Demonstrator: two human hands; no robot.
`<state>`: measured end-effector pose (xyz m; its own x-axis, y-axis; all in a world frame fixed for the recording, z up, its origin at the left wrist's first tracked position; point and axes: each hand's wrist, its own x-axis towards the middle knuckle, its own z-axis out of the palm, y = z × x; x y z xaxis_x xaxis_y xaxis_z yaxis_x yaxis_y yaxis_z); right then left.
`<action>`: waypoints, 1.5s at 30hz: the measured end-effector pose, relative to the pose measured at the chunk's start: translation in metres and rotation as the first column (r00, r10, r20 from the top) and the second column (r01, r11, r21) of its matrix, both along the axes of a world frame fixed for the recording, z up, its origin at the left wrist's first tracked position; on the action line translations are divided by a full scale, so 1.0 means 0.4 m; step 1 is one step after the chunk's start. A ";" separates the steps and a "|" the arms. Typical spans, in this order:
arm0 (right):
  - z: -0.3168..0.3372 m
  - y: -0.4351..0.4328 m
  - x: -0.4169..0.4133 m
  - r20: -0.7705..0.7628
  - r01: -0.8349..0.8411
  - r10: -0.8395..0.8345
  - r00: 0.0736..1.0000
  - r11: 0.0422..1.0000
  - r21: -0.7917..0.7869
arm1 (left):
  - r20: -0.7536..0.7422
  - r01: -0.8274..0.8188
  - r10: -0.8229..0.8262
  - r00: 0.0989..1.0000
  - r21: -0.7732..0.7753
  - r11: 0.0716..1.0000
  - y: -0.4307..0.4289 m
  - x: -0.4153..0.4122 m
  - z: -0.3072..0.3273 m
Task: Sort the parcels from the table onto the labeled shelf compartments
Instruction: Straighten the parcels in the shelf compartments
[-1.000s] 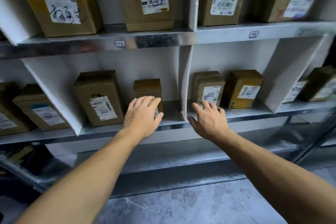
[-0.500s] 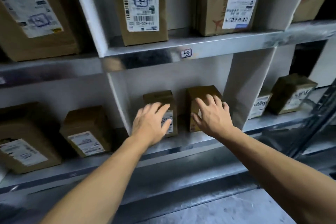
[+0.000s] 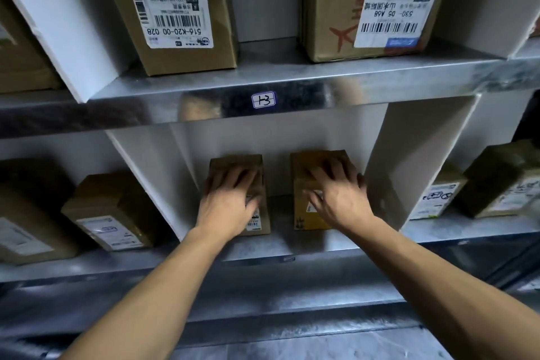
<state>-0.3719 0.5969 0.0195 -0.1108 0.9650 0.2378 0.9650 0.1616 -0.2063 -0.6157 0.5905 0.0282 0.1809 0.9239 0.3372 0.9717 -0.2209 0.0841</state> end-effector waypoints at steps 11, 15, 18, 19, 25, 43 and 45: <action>-0.003 0.027 0.047 -0.093 -0.066 0.073 0.993 0.995 0.069 | 0.024 -0.011 0.010 1.000 0.049 0.999 0.008 0.026 -0.010; 0.002 0.029 0.047 -0.108 -0.073 0.080 0.991 0.995 0.073 | 0.017 -0.002 0.001 1.000 0.057 0.998 0.011 0.051 0.001; -0.003 0.028 0.038 -0.081 -0.083 0.088 0.993 0.994 0.068 | 0.019 -0.020 0.019 1.000 0.034 0.999 0.021 0.057 0.001; -0.004 0.030 0.034 -0.073 -0.082 0.087 0.994 0.994 0.066 | 0.023 -0.030 0.029 0.999 0.016 0.999 0.024 0.053 0.000; 0.008 0.035 0.029 0.002 -0.056 0.056 0.998 0.998 0.032 | -0.019 -0.035 0.034 0.999 -0.047 0.998 0.020 0.016 0.012; 0.020 -0.256 0.002 0.167 -0.120 0.115 0.979 0.993 0.020 | -0.105 0.028 -0.038 0.994 -0.093 0.995 -0.253 0.032 0.021; 0.014 -0.310 0.008 0.159 -0.104 0.102 0.982 0.995 -0.002 | -0.121 0.030 -0.043 0.992 -0.109 0.994 -0.298 0.036 0.023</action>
<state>-0.3688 0.4730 0.0249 -0.2464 0.9450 0.2153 0.9636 0.2627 -0.0503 -0.6012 0.4712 0.0372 0.2492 0.9454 0.2100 0.9675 -0.2527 -0.0103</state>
